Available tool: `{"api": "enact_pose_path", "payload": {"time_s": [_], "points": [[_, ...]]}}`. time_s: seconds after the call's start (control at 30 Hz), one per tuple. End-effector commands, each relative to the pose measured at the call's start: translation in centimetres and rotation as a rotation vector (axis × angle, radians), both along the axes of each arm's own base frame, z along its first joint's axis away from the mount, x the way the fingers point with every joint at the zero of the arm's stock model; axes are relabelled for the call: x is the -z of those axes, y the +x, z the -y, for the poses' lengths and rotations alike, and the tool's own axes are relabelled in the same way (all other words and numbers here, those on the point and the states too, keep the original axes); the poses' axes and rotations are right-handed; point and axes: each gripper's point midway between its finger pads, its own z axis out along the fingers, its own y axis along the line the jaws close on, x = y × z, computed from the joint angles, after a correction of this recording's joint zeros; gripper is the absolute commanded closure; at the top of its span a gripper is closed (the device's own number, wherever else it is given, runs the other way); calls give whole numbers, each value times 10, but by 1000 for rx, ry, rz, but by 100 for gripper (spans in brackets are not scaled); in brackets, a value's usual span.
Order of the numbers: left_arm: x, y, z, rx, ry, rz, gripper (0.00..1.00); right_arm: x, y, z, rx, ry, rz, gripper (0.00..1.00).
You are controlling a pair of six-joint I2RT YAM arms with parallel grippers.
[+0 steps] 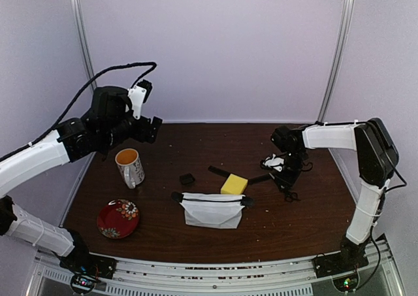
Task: Sort the hair-cutting tools
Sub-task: Pick up the scissors from the center of the board.
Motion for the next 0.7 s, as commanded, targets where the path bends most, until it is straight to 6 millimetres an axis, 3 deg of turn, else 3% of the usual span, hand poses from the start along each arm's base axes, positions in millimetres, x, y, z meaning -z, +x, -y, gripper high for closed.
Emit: {"api": "enact_pose_path", "payload": {"time_s": [0.0, 0.33, 0.5, 0.67], "points": [[-11, -4, -6, 19, 34, 35, 7, 3, 4, 2, 38, -10, -32, 55], [-8, -5, 5, 69, 25, 5, 9, 9, 7, 6, 60, -35, -77, 63], [-9, -6, 4, 68, 28, 4, 10, 11, 1, 9, 45, -57, -124, 70], [-9, -6, 4, 72, 27, 4, 10, 14, -5, 16, 40, -100, -157, 71]]}}
